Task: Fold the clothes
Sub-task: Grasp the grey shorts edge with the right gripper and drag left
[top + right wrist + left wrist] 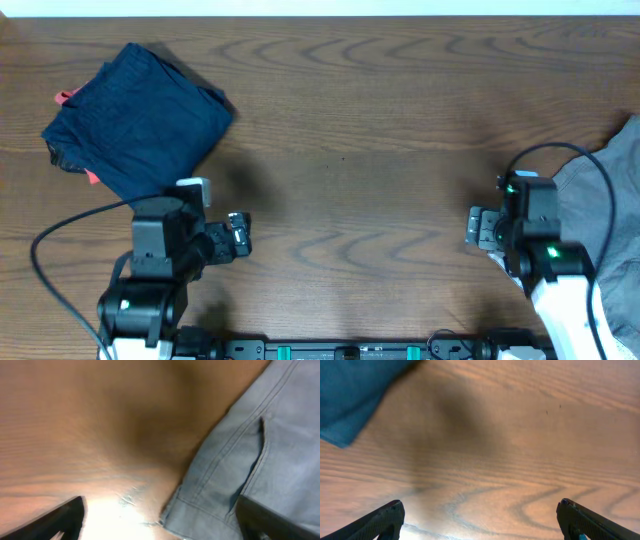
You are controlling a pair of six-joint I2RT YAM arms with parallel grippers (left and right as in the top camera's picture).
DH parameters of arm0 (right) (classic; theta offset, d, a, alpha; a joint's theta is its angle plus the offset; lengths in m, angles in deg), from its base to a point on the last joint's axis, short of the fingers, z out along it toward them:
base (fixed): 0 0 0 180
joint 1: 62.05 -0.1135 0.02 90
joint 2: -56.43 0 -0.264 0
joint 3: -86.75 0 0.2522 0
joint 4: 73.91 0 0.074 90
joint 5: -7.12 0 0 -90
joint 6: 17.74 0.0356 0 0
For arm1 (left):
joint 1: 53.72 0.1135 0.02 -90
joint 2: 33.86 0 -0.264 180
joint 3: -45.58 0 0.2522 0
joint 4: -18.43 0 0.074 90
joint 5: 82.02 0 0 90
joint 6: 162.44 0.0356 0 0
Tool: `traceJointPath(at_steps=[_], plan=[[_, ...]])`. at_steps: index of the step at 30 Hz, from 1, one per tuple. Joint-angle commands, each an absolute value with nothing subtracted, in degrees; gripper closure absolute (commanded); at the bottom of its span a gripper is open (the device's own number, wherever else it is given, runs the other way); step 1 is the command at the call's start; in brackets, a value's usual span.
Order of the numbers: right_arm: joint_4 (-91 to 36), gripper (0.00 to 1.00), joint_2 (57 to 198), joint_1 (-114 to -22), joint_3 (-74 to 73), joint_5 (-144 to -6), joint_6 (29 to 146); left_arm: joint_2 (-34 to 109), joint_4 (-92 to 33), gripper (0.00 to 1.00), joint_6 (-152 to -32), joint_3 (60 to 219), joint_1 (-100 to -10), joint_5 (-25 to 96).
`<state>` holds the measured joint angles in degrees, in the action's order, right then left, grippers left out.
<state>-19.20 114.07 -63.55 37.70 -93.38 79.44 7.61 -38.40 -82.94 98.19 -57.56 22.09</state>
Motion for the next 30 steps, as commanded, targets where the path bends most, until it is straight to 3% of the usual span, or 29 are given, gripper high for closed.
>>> traceJointPath(at_steps=[1, 4, 12, 17, 20, 27, 30], plan=[[-17.8, 0.29, 120.0, -62.7, 37.6, -100.3, 85.0, 9.8, -38.4, 0.02, -83.1, 99.5, -57.3, 25.4], [-17.3, 0.41, 125.4, -61.3, 37.7, -102.4, 88.4, 11.5, -38.4, 0.02, -83.1, 99.5, -57.3, 25.4], [-20.7, 0.26, 135.0, -56.3, 39.3, -101.9, 88.5, 12.9, -38.3, 0.02, -83.1, 99.5, -57.3, 25.3], [-22.5, 0.62, 138.7, -56.1, 39.6, -97.5, 88.5, 12.9, -37.7, 0.02, -83.1, 99.5, -57.3, 25.3], [-25.0, 0.98, 138.8, -56.1, 39.6, -90.4, 87.7, 12.9, -37.3, 0.02, -83.1, 99.5, -57.3, 25.3], [-45.5, 0.99, 138.8, -60.1, 39.6, -50.3, 81.0, 12.9, -32.3, 0.02, -83.1, 99.5, -57.3, 25.3], [-60.6, 0.99, 138.8, -65.7, 39.6, -42.7, 85.5, 12.9, -27.8, 0.02, -83.1, 99.5, -57.3, 25.3]])
